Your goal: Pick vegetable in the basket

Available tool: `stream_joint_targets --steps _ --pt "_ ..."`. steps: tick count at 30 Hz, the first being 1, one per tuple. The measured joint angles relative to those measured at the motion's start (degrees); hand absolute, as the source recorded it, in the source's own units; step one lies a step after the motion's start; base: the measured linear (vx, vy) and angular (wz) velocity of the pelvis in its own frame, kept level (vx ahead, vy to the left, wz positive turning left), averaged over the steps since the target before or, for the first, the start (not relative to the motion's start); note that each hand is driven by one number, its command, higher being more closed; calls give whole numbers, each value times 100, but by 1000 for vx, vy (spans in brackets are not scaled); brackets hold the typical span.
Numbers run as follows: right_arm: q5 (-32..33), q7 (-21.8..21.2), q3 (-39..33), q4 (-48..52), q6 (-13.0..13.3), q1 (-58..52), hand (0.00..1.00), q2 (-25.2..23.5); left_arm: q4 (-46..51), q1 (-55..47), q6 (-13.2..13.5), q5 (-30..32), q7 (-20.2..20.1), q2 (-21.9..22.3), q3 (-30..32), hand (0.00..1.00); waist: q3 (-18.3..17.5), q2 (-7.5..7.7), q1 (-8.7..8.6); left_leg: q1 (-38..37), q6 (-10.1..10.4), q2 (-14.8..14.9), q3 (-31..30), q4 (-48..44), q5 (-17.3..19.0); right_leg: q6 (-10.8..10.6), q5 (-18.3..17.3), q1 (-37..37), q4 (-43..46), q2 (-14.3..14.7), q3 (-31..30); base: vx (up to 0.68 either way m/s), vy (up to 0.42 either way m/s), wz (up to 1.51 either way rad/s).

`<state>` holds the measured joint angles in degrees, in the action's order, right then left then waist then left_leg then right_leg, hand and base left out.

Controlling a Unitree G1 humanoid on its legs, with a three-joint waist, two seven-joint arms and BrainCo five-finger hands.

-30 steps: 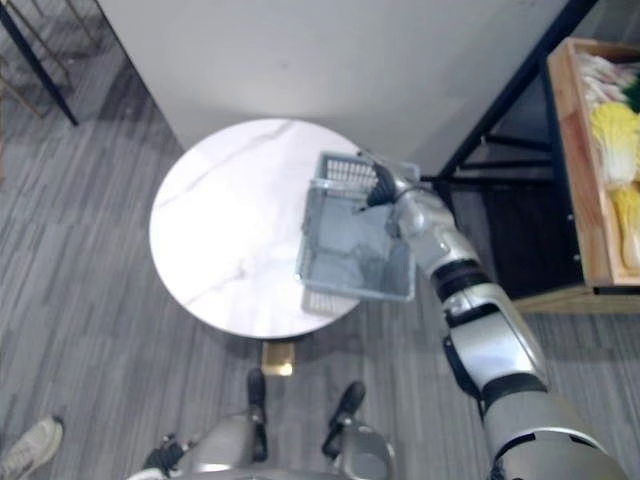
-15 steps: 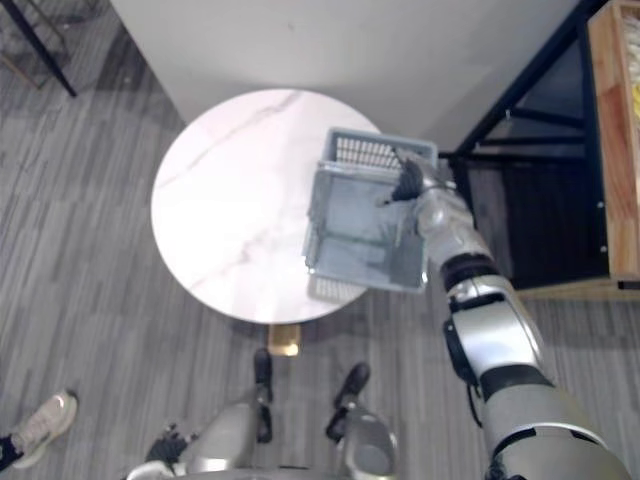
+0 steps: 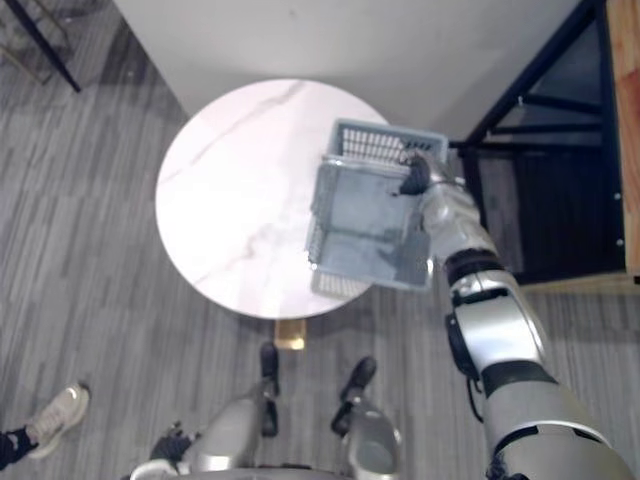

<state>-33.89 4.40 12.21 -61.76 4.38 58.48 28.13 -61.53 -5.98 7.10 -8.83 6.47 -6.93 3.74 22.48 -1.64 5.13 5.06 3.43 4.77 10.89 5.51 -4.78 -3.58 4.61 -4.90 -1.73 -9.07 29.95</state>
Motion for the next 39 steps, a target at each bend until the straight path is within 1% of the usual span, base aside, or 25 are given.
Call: stream_joint_targets --steps 4,7,13,15,18,20,22,24,25,26,27,29,30,31,35,38,39 --pt "-38 -6 127 -13 -3 -1 100 0 2 2 0 2 1 -2 -4 0 0 0 2 17 1 -8 -36 0 0 0 0 1 -1 -10 22 16 11 4" --pt "-230 -98 246 -99 1 -6 100 -13 6 4 -1 4 2 -1 -4 0 0 0 9 20 28 -12 -58 0 -18 0 0 6 -1 -18 28 34 22 2" --pt "-271 -218 467 -111 1 -25 100 -16 5 4 -10 15 2 -3 -4 0 0 0 10 3 39 -8 -59 0 -25 -13 8 25 0 -18 29 0 0 0" --pt "-395 -249 600 -98 2 -25 100 -13 6 4 -11 19 2 -3 -2 0 -1 1 7 -11 39 -6 -57 -1 -25 -14 10 34 5 -19 25 0 0 0" --pt "-502 -404 1061 133 11 -54 100 38 9 4 -16 29 2 -8 -1 0 -5 8 -4 -43 40 0 -49 -2 -24 -15 11 59 12 -18 15 0 0 0" --pt "-638 -527 1391 569 127 -206 100 127 12 4 -27 64 2 -11 2 0 -8 13 -13 -105 45 5 -31 -2 -21 -17 12 118 19 -21 -17 13 8 -5" --pt "-746 -663 1735 973 221 -357 100 175 13 2 -47 113 2 -31 15 0 -33 59 -8 -203 61 13 -12 -2 -10 -19 14 178 22 -17 -99 26 11 -9" --pt "-858 -772 2034 1610 380 -581 100 264 45 -1 -109 126 -7 -71 65 0 -95 151 -23 -270 73 21 52 -2 -1 -29 19 215 22 -13 -178 12 13 -12" --pt "-857 -800 2047 1760 411 -643 100 271 55 -1 -111 126 -5 -75 91 0 -115 187 -26 -283 77 24 82 -3 2 -34 23 213 22 -11 -205 -1 16 -17" --pt "-846 -869 2101 2046 467 -761 100 294 49 -6 -127 126 -3 -95 137 0 -164 259 -52 -317 82 25 111 -3 6 -41 27 219 22 -10 -247 -2 12 -14" --pt "-828 -874 2126 2185 490 -832 100 316 47 -11 -147 131 -6 -115 161 0 -210 288 -61 -323 85 25 123 -3 8 -45 30 217 21 -10 -265 1 13 -15" --pt "-702 -884 2240 2803 604 -1166 100 543 44 -35 -210 299 -21 -162 238 0 -449 397 -77 -366 97 19 211 -2 20 -68 45 214 6 -11 -381 8 18 -17" --pt "-668 -891 2247 2958 623 -1247 100 600 40 -46 -223 304 -25 -171 243 0 -501 419 -78 -390 98 17 243 -2 23 -74 49 219 2 -11 -415 4 17 -27" --pt "-568 -918 2255 3328 686 -1434 100 751 17 -92 -231 351 -36 -175 296 0 -667 471 -147 -429 98 12 276 -1 31 -91 60 222 -4 -10 -501 -3 11 -19" --pt "-349 -932 2254 3902 744 -1808 100 1113 -9 -121 -246 522 -62 -176 334 0 -933 492 -281 -448 92 20 320 0 36 -108 71 218 -24 6 -570 -16 5 -11" --pt "-334 -978 2246 4350 788 -2193 100 1354 -15 -147 -272 560 -112 -175 337 0 -1018 493 -292 -552 70 58 483 1 61 -108 80 221 -43 58 -778 -21 -8 -27" --pt "-330 -991 2238 4528 821 -2404 100 1436 -30 -173 -275 569 -128 -178 338 0 -1078 489 -335 -555 79 75 521 6 68 -116 78 213 -69 85 -835 -20 -15 -28"
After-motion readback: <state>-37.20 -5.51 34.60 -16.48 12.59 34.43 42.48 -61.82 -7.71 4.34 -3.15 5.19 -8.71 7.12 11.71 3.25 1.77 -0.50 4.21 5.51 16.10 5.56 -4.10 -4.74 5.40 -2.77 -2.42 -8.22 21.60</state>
